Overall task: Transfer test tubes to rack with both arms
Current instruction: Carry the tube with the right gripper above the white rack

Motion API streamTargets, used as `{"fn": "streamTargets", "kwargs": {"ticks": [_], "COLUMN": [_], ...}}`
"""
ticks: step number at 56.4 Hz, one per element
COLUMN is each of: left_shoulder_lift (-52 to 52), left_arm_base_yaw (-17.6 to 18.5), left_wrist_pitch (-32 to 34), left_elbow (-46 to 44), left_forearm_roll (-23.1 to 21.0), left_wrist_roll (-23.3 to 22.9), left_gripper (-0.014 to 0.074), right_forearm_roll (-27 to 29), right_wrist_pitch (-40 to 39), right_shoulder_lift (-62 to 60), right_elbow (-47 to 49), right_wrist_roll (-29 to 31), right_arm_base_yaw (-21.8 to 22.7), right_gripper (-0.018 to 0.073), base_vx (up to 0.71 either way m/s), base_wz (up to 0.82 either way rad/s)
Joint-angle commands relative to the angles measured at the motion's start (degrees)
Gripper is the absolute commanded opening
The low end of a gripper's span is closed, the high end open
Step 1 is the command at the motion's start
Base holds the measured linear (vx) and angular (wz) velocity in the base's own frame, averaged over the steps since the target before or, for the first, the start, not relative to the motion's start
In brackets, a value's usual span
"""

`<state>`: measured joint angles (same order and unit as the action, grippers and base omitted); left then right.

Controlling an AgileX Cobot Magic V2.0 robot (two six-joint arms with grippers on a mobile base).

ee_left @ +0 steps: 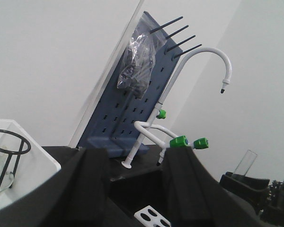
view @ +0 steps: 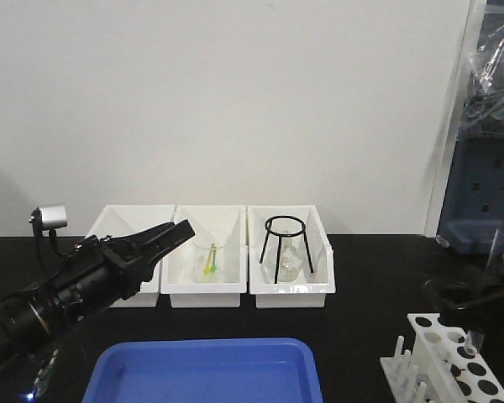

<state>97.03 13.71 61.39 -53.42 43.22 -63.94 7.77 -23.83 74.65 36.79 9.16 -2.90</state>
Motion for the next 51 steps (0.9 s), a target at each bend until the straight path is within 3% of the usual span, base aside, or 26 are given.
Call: {"fn": "streamTargets", "kwargs": {"ticks": [1,5,24,38,51], "left_shoulder_lift": [-2.59,-2.59,-2.59,-2.59,-2.59], "left_arm_base_yaw": [-0.18,-0.18,-0.18,-0.18,-0.18], "left_wrist_pitch": [4.17,4.17,4.17,4.17,4.17], "left_elbow": [-1.75,-1.75,-1.75,-1.75,-1.75], "left_forearm_roll": [-2.34,-2.34,-2.34,-2.34,-2.28], "left_wrist_roll": [-0.53,-0.53,-0.48,-0.48,-0.48], "left_gripper": [0.0417,0.0417,0.0417,0.0417,0.0417], "right_forearm_roll": [-6.04,-8.92,-9.43,-9.19,-9.40], "right_wrist_pitch": [-8.10,-9.89,-13.79,-22.75,-26.73], "right_shoulder_lift": [-0.31,1.34,5.42,6.73,10.17], "right_elbow": [1.48,1.48,1.05,-6.04,-6.38], "right_wrist_roll": [-4.70,-7.26,-6.95,-6.94,-7.00], "right_arm_base_yaw": [0.08,0.08,0.08,0.08,0.08], "right_gripper": [-0.0008,-0.0008,-0.0008,-0.0008,-0.0008], "base_vx": [0.00,0.00,0.00,0.00,0.00], "base_wz": [0.00,0.00,0.00,0.00,0.00]}}
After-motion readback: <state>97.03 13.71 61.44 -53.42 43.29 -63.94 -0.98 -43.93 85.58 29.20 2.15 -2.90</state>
